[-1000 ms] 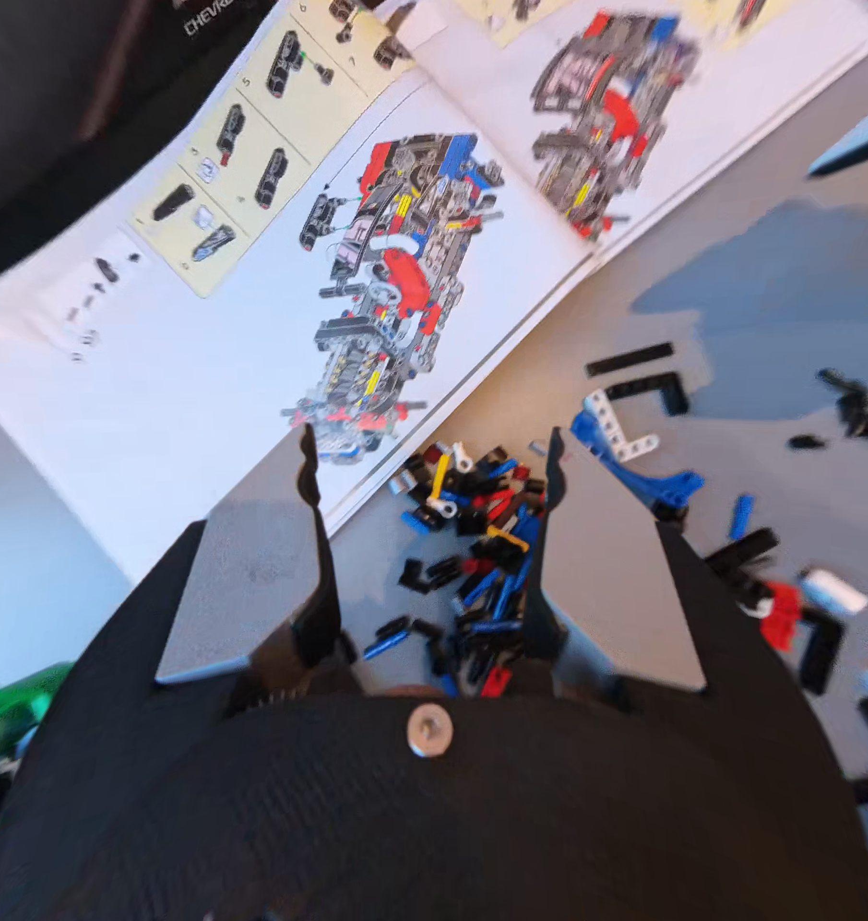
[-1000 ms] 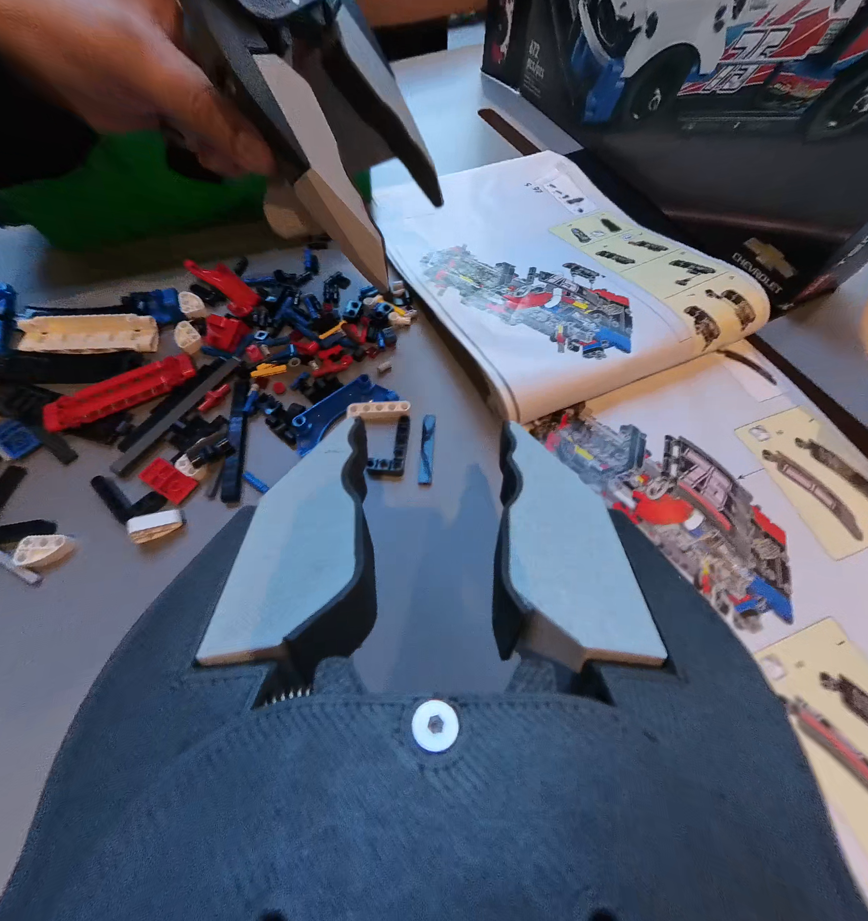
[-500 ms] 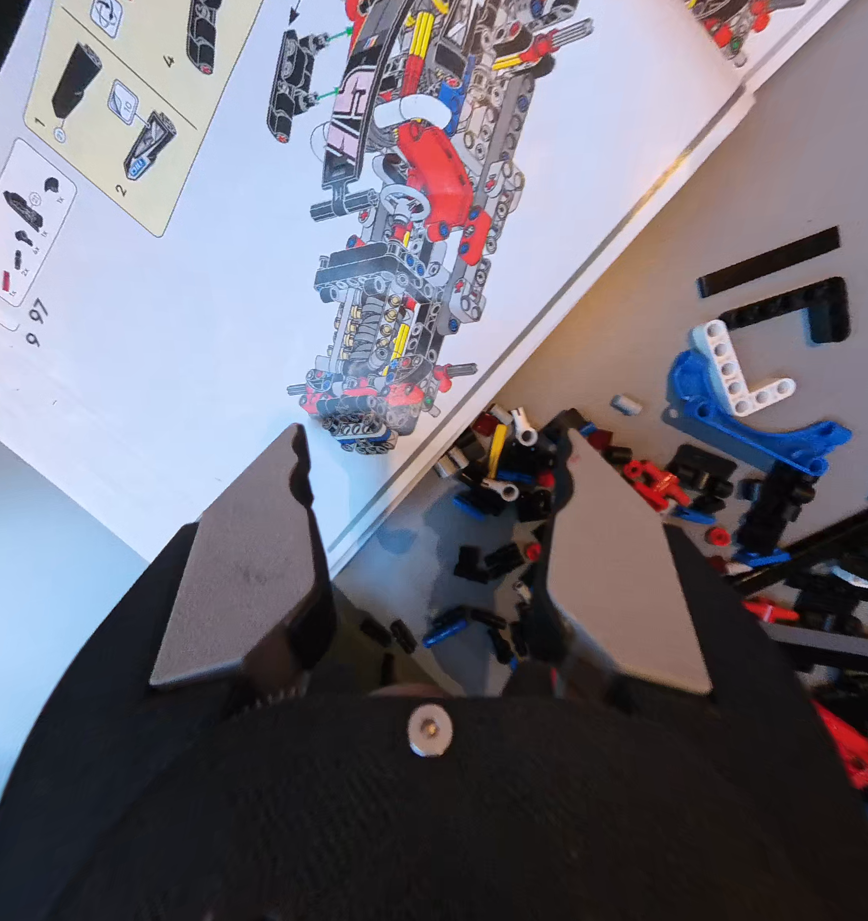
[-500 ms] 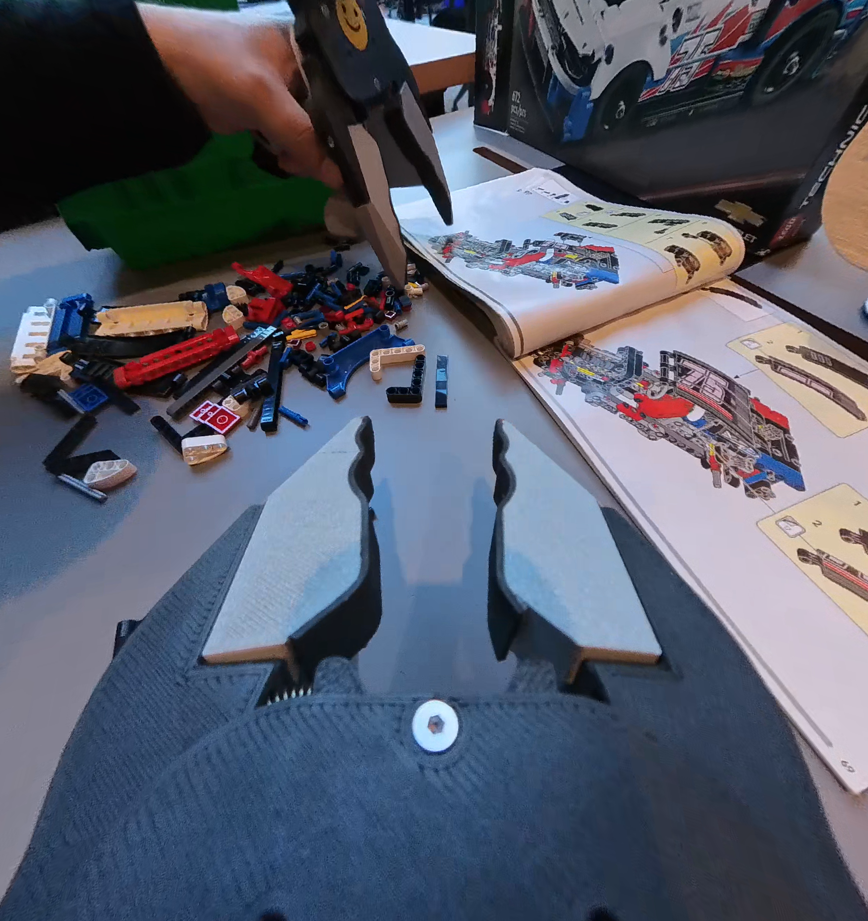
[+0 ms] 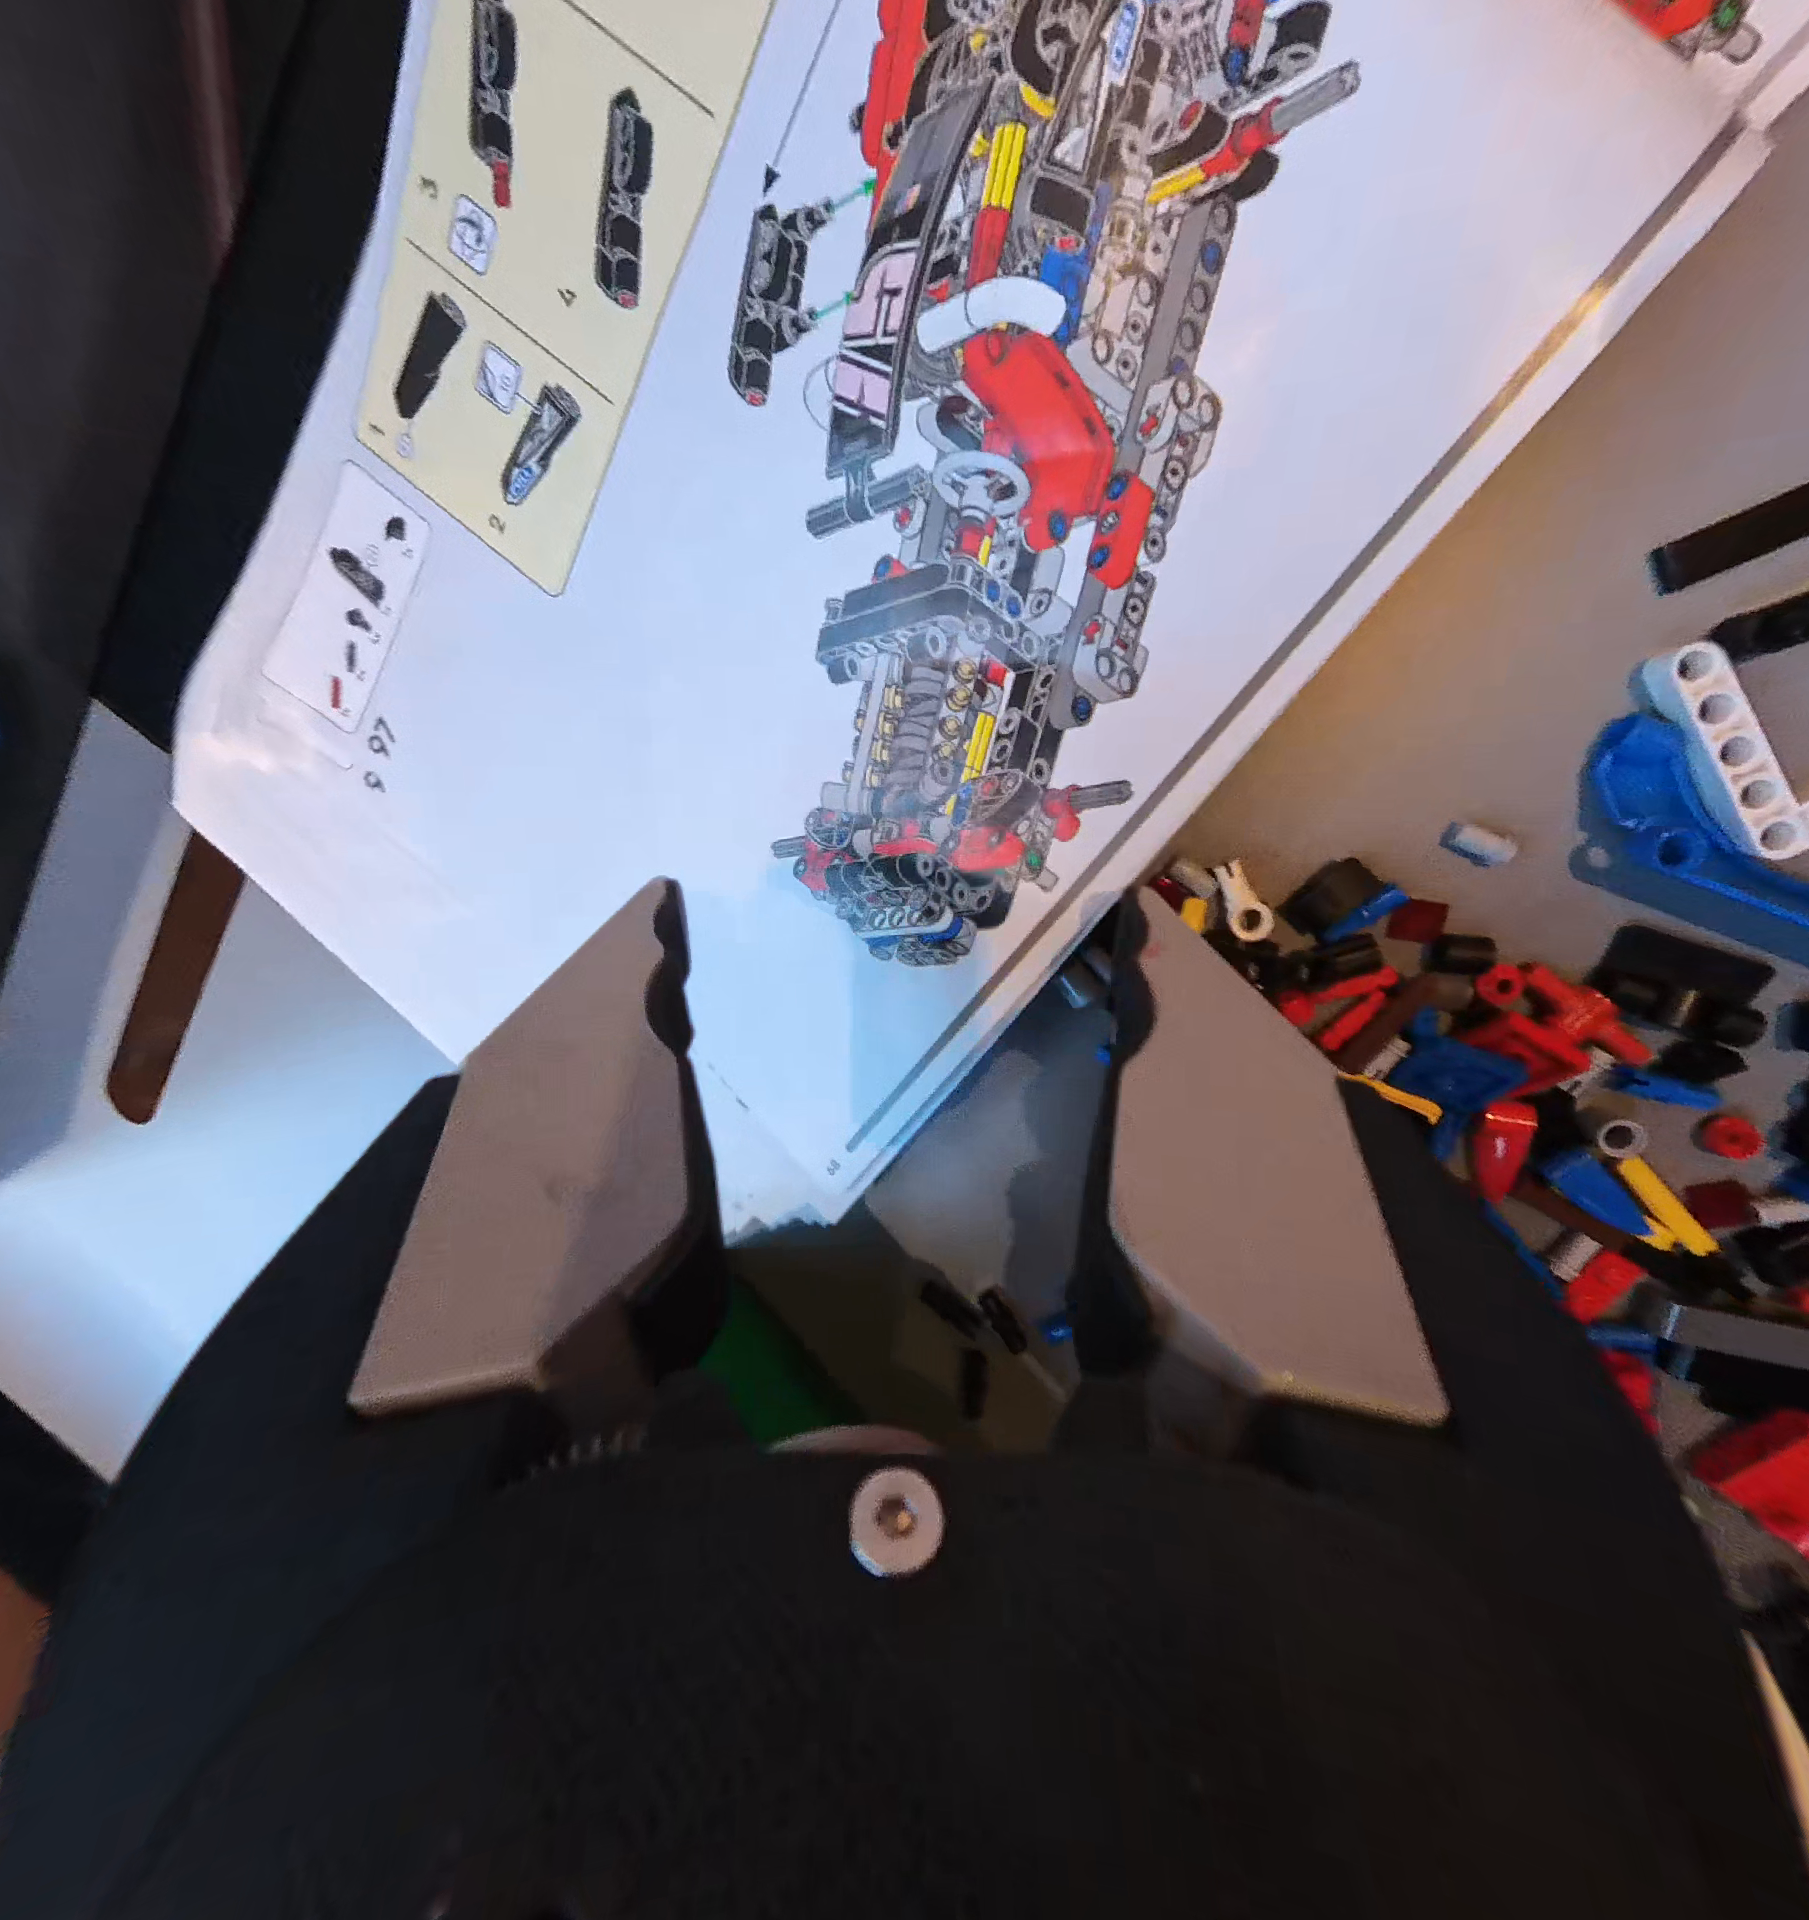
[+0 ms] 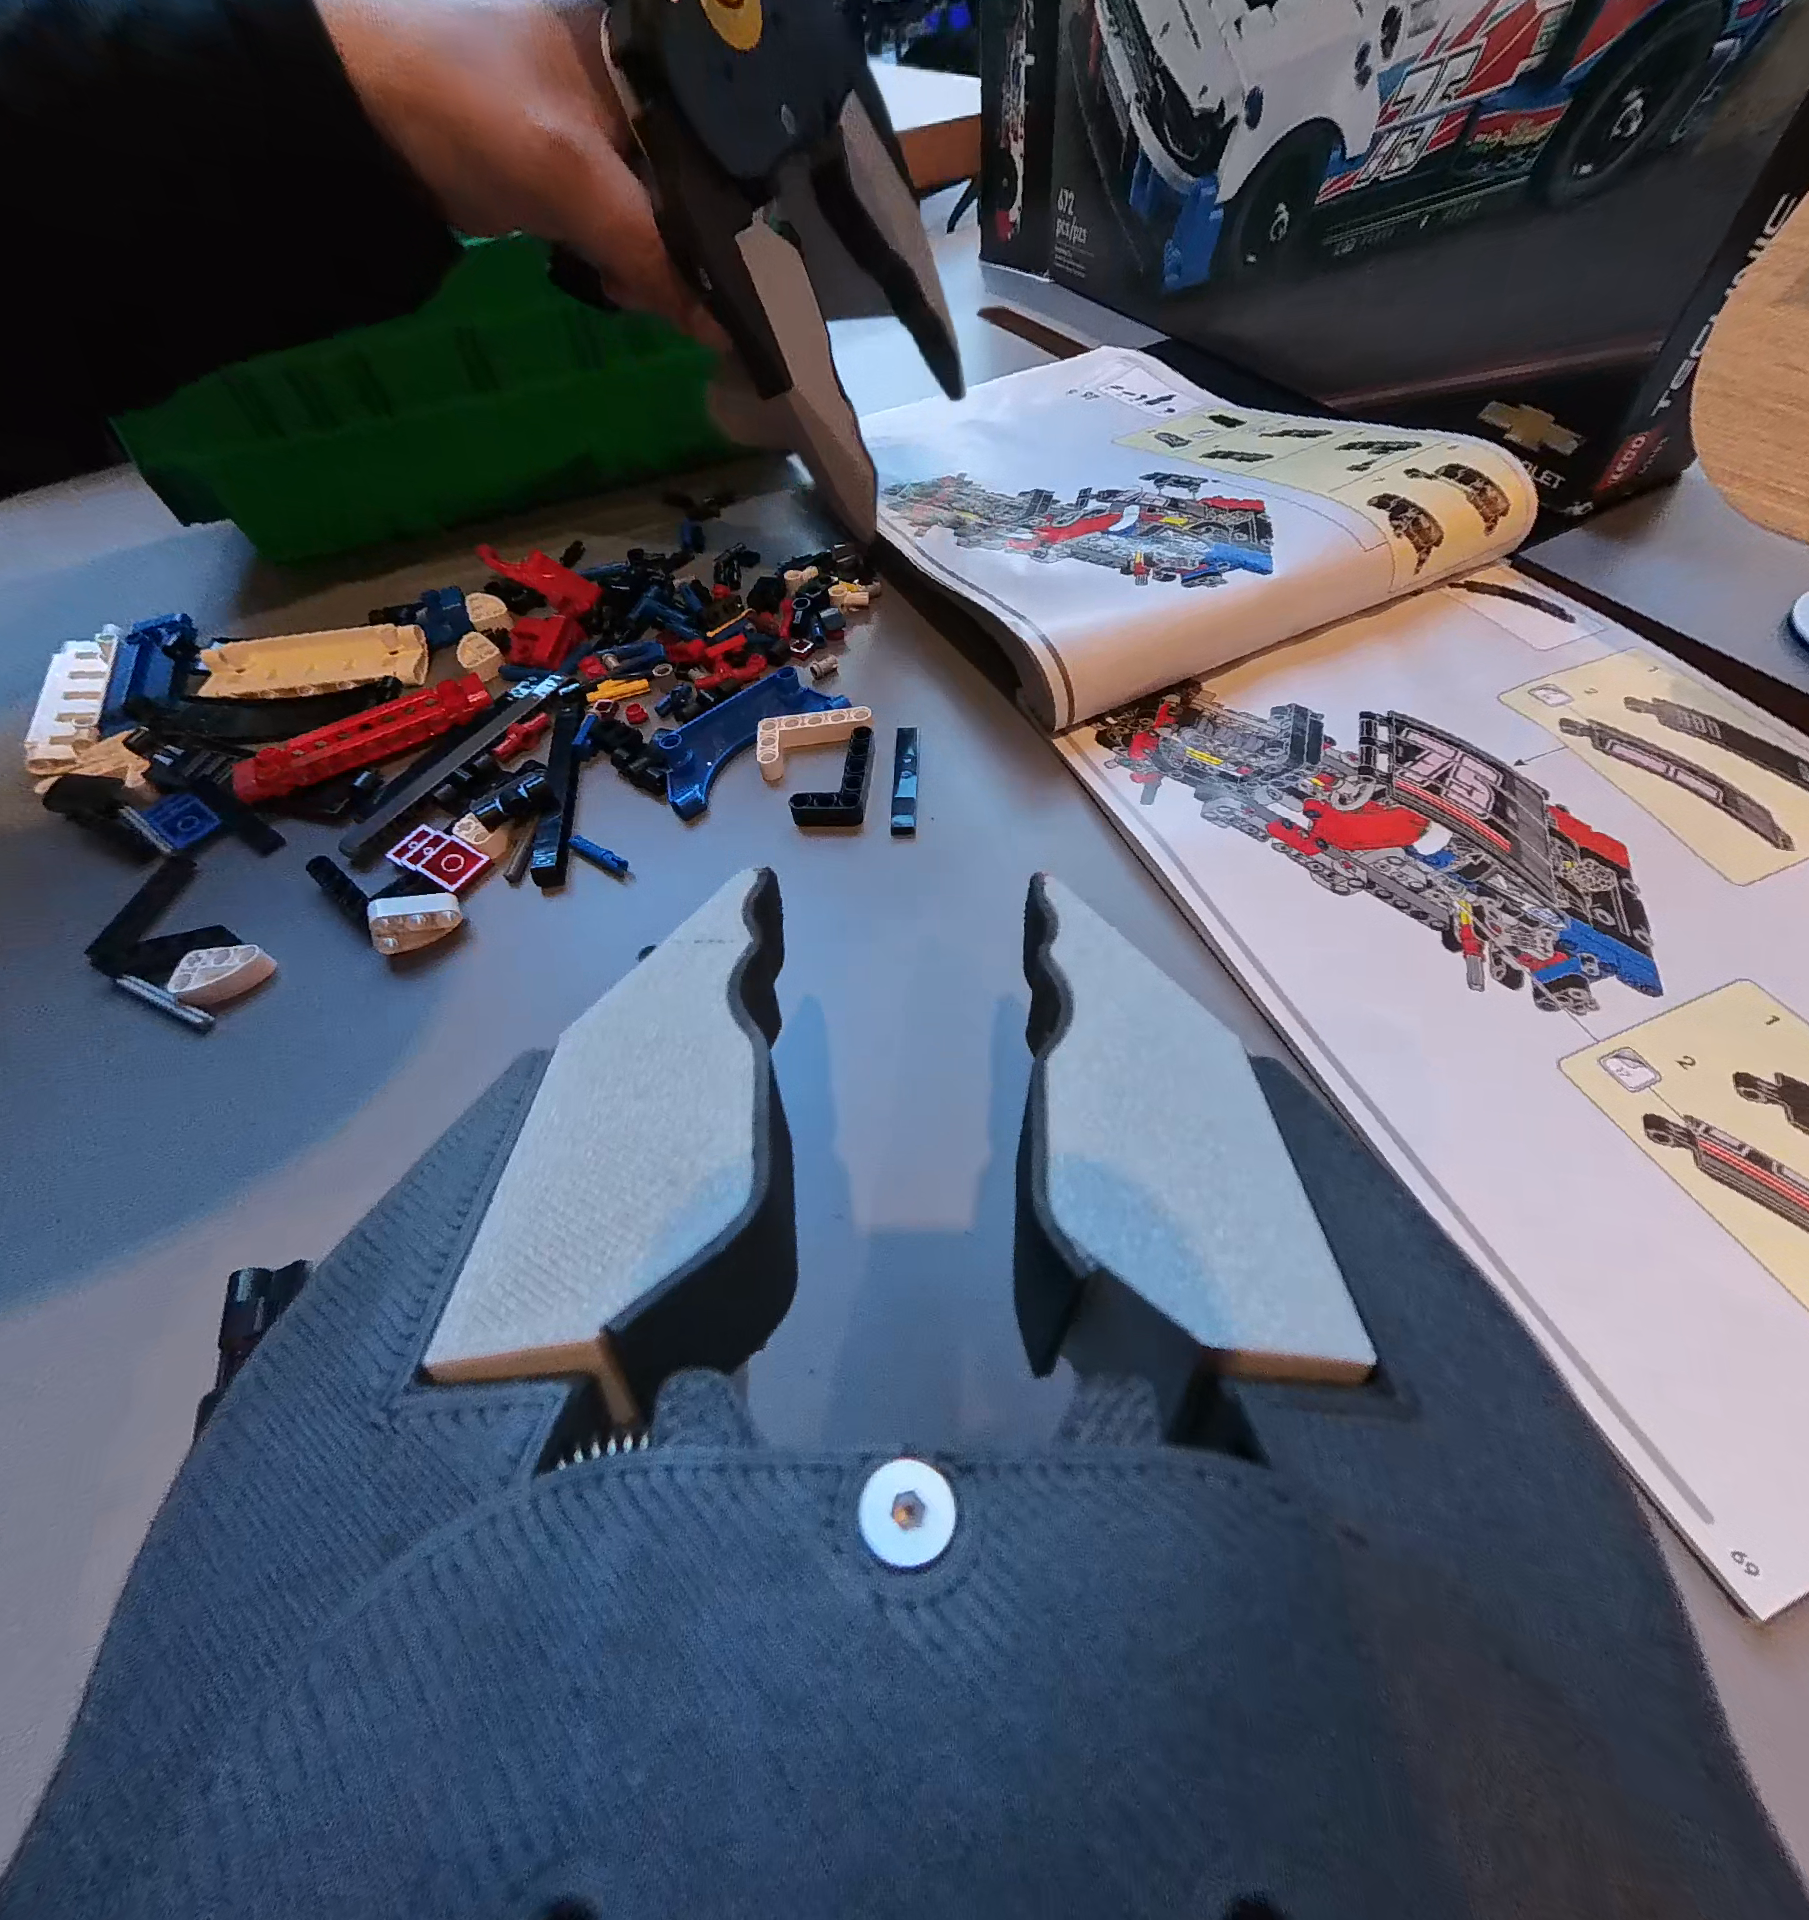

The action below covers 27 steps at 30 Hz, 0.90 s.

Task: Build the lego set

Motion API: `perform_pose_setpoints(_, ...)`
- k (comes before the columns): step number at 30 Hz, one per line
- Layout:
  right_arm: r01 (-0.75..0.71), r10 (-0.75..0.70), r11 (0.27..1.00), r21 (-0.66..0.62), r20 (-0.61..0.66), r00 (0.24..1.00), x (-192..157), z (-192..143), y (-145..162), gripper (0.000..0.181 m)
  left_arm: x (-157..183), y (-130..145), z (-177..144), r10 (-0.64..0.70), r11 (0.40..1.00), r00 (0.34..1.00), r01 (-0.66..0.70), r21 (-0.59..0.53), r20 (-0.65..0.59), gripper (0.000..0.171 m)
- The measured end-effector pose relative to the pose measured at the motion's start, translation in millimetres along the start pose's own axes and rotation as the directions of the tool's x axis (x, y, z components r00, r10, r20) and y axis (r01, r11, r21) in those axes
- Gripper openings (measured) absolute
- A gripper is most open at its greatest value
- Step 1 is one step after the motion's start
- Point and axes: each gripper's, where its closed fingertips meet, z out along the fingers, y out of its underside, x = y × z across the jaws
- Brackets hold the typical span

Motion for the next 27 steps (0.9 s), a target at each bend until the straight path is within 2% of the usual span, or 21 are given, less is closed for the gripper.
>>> perform_pose_setpoints(6,0.001,-0.001,1.000,0.006,-0.004,1.000,0.7,-1.7,-1.7,0.043,-4.0,-2.0,-2.2,0.023,0.999,0.999,-0.022,-0.023,0.042,0.078)
perform_pose_setpoints(11,0.013,-0.013,1.000,-0.004,-0.001,1.000,-1.8,-0.7,-0.3,0.043,-1.5,-2.2,-3.1,0.047,0.999,0.998,-0.046,-0.020,0.042,0.065)
perform_pose_setpoints(21,0.034,-0.034,0.999,-0.010,0.003,0.999,-5.7,0.3,0.1,0.042,-2.0,-9.6,-4.9,0.077,0.997,0.994,-0.078,0.012,0.072,0.014)
perform_pose_setpoints(27,0.037,-0.037,0.999,-0.012,0.003,0.999,-6.0,0.4,0.3,0.042,0.0,-2.4,3.2,0.166,0.986,0.979,-0.162,-0.040,0.116,0.000)
